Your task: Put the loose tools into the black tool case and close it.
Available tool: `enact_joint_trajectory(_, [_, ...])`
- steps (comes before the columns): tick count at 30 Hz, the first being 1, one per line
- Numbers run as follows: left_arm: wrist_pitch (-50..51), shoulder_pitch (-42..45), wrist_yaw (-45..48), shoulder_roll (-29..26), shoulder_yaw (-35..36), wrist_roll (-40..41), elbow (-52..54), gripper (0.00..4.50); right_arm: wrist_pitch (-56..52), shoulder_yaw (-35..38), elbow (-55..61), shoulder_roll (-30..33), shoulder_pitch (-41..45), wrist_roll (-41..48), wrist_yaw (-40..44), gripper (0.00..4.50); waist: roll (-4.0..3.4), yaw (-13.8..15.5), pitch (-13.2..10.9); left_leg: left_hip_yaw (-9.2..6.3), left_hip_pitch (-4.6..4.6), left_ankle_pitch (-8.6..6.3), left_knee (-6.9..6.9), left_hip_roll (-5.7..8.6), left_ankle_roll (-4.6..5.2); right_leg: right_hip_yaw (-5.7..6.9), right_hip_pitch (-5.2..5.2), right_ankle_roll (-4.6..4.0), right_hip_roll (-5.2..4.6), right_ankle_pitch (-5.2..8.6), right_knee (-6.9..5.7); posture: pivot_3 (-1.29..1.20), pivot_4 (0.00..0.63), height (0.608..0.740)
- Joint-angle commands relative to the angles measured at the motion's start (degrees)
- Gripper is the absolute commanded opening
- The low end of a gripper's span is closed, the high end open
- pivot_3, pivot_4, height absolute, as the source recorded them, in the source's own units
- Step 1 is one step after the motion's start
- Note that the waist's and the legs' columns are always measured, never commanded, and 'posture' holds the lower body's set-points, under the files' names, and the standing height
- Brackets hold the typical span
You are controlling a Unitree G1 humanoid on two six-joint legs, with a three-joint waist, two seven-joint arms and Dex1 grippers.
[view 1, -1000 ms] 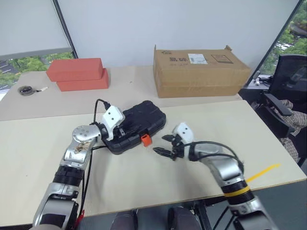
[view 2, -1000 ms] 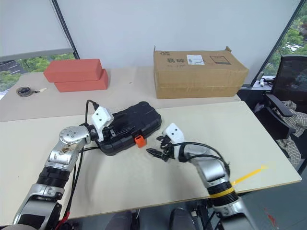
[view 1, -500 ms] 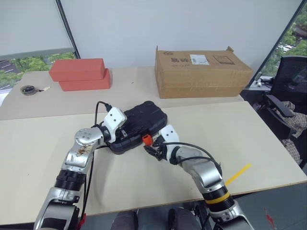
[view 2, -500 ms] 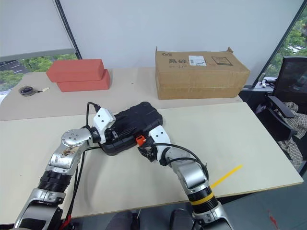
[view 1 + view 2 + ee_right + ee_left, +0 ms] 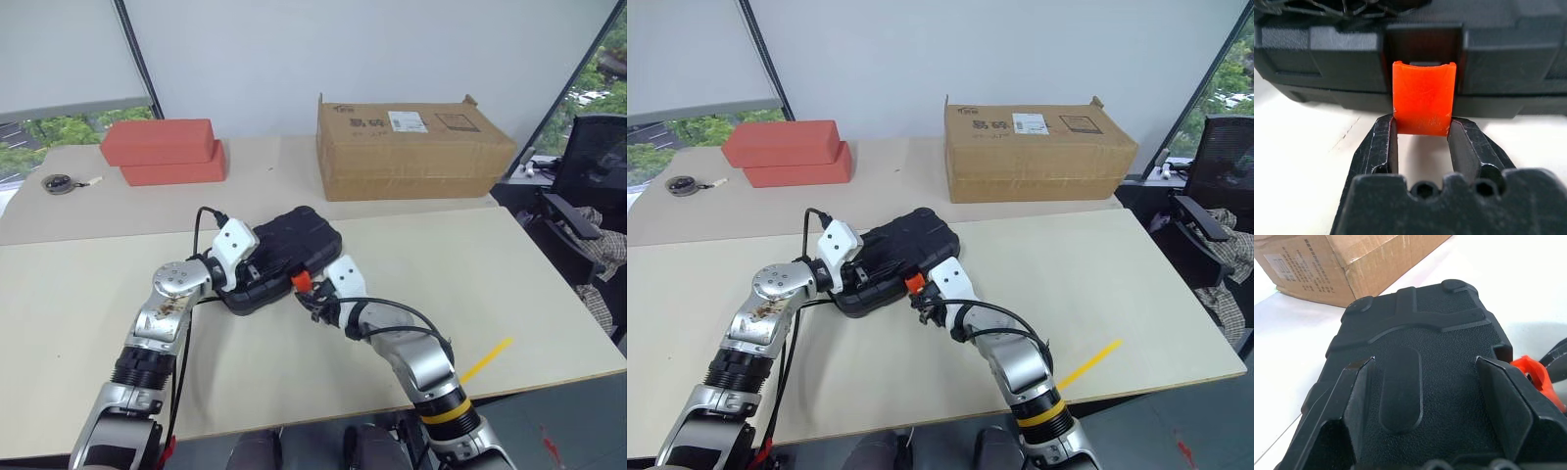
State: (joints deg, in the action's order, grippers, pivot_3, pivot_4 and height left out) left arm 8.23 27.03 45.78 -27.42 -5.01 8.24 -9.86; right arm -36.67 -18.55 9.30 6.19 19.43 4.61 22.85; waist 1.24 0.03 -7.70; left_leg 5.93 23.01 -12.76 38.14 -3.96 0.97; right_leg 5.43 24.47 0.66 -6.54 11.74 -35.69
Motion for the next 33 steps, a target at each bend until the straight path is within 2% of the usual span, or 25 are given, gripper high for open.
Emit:
enact_joint_trajectory(1, [1.5, -2.6, 0.6, -0.1, -2.3, -2.1, -4.5, 3.51, 3.4, 1.2, 2.8, 0.1, 2.0, -0.1, -0.1, 1.22, 0.0, 0.0, 0.0, -0.01, 0.04, 0.0, 0.0, 0.0, 0.0, 0.0, 0.02, 0.0, 0.0, 0.0, 0.01, 0.0, 0.15, 0.713])
enact_joint_trajectory(9, [1.2, -2.5, 0.5, 0.3, -2.5, -2.1, -4.6, 3.51, -0.6, 0.7, 0.3, -0.4, 4.9, -0.9, -0.4, 1.22, -0.01, 0.0, 0.0, -0.04, 0.11, 0.0, 0.0, 0.0, 0.01, 0.03, 0.08, -0.01, 0.01, 0.0, 0.05, 0.0, 0.15, 0.713])
enact_joint_trajectory(11, [1.1, -2.6, 0.5, 0.3, -2.5, -2.1, -4.6, 3.51, -1.4, 0.8, 0.7, -0.1, 4.7, -0.6, 0.0, 2.22, -0.01, -0.1, 0.0, -0.06, 0.11, 0.0, 0.0, -0.01, 0.01, 0.03, 0.08, -0.01, 0.01, 0.0, 0.04, 0.0, 0.15, 0.713])
enact_joint_trajectory(12, [1.0, -2.8, 0.4, 0.3, -2.5, -2.1, -4.6, 3.51, -1.6, 0.8, 1.0, 0.2, 4.4, -0.6, 0.1, 2.4, -0.01, -0.1, 0.0, -0.08, 0.1, 0.0, 0.0, -0.01, 0.0, 0.04, 0.07, -0.01, 0.01, 0.0, 0.04, 0.0, 0.15, 0.713])
enact_joint_trajectory(13, [1.0, -2.9, 0.4, 0.3, -2.4, -2.1, -4.6, 3.51, -1.9, 0.7, 1.4, 0.5, 4.1, -0.7, 0.2, 2.79, -0.01, -0.1, 0.0, -0.08, 0.09, 0.0, 0.0, -0.01, 0.0, 0.04, 0.07, -0.02, 0.01, 0.01, 0.04, 0.0, 0.15, 0.713])
enact_joint_trajectory(18, [1.0, -3.3, 0.3, 0.3, -2.2, -2.0, -4.5, 3.51, -6.3, 0.5, 5.6, 4.0, 2.0, 0.4, 2.5, 2.79, -0.04, 0.0, 0.0, -0.14, 0.1, 0.0, -0.02, -0.01, 0.0, 0.04, 0.05, -0.16, -0.01, 0.09, 0.07, 0.0, 0.15, 0.713])
enact_joint_trajectory(22, [0.8, -3.4, 0.2, 0.4, -2.2, -2.1, -4.7, 3.51, -9.9, -0.1, 8.5, 5.3, 2.0, 0.5, 3.1, 1.76, -0.06, 0.0, 0.0, -0.16, 0.1, -0.01, -0.05, -0.01, 0.0, 0.05, 0.03, -0.16, -0.01, 0.1, 0.16, 0.0, 0.15, 0.713])
enact_joint_trajectory(25, [0.7, -3.3, 0.2, 0.6, -2.3, -2.1, -4.9, 3.51, -11.4, 0.2, 8.3, 4.2, 3.0, 0.6, 2.3, 0.65, -0.08, 0.0, 0.0, -0.19, 0.09, -0.07, -0.06, -0.01, -0.11, 0.07, 0.02, -0.34, 0.0, 0.2, 0.17, 0.0, 0.15, 0.713])
enact_joint_trajectory(26, [0.8, -3.3, 0.2, 0.6, -2.3, -2.1, -4.9, 3.51, -11.2, 0.3, 7.4, 3.6, 3.6, 0.4, 2.0, 0.49, -0.09, 0.0, 0.0, -0.21, 0.09, -0.21, -0.07, -0.02, -0.35, 0.08, 0.02, -0.35, 0.0, 0.2, 0.17, 0.0, 0.15, 0.713])
enact_joint_trajectory(27, [0.8, -3.4, 0.2, 0.7, -2.4, -2.1, -4.8, 3.51, -10.8, 0.2, 6.1, 3.2, 4.3, 0.0, 1.7, 0.09, -0.09, 0.0, 0.0, -0.22, 0.09, -0.25, -0.07, -0.01, -0.42, 0.09, 0.02, -0.35, 0.0, 0.2, 0.17, 0.0, 0.15, 0.713])
enact_joint_trajectory(33, [0.7, -3.5, 0.3, 0.6, -2.2, -2.2, -4.8, 3.51, -9.1, 1.0, -0.1, -0.9, 9.1, -0.1, 0.1, 0.09, -0.11, -0.1, 0.0, -0.25, 0.07, -0.25, -0.08, 0.0, -0.41, 0.15, -0.06, -0.34, 0.02, 0.2, 0.28, 0.0, 0.15, 0.713])
